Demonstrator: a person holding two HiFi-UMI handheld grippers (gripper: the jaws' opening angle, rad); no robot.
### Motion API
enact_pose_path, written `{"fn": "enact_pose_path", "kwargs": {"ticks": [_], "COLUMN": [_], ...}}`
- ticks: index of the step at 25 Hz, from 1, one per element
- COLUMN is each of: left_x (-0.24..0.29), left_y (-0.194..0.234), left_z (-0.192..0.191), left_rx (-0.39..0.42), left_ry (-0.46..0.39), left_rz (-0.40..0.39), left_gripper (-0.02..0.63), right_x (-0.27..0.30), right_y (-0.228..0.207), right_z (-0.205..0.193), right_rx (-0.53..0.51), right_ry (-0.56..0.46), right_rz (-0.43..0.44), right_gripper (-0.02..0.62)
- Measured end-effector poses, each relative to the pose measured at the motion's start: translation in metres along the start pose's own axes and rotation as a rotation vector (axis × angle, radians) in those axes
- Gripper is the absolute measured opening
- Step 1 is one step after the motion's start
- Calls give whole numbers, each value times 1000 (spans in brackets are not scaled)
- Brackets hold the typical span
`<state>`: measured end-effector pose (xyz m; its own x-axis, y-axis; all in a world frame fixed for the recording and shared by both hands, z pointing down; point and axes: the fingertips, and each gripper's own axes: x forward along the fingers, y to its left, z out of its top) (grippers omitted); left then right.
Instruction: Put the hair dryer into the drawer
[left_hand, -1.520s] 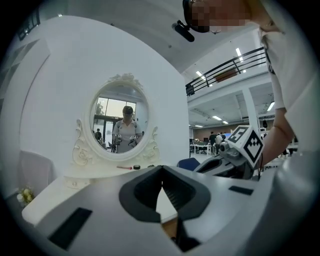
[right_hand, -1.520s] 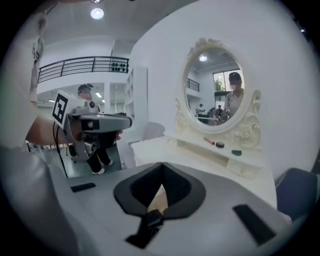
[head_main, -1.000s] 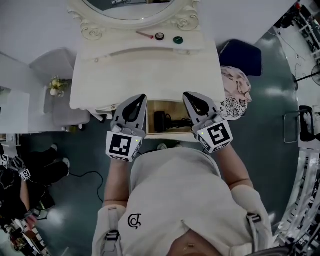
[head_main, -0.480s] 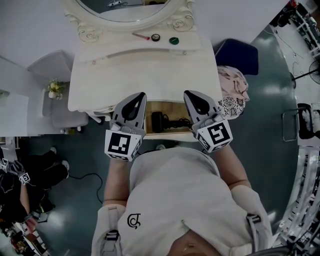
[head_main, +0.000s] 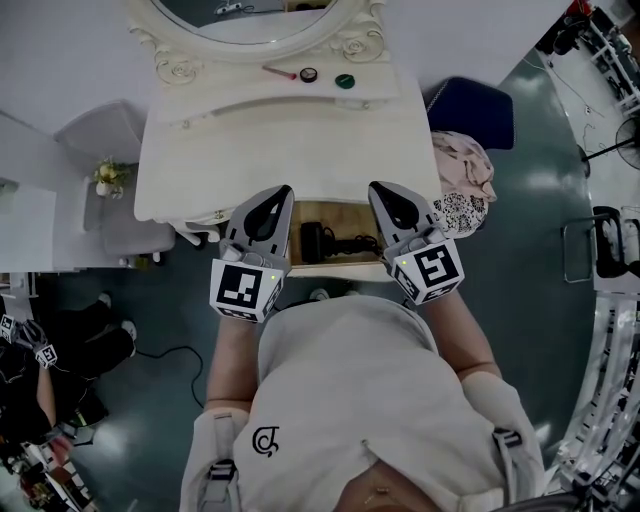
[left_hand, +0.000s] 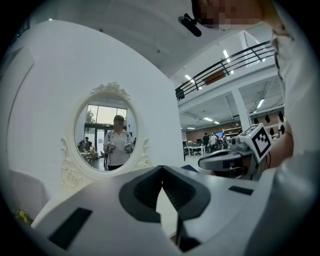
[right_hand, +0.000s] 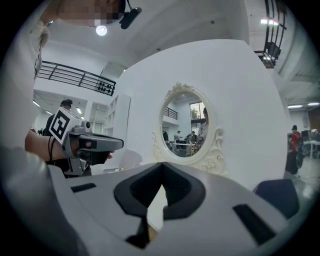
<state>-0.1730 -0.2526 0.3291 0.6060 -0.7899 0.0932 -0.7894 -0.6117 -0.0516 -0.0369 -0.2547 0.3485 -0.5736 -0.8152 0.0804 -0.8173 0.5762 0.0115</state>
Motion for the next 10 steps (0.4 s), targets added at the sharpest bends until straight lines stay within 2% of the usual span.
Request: {"fn": "enact_pose_path", "kwargs": {"ticks": [10], "left_x": [-5], "left_y": [-1], "left_z": [4], "left_rx": [-26], "left_ry": [-10], "left_rz": [9], "left_gripper": [14], "right_x": [-6], "right_y": [-1], "right_z": [2], "right_rx": [-14], "right_ry": [-11], "right_rz": [-14], "right_gripper": [3]}}
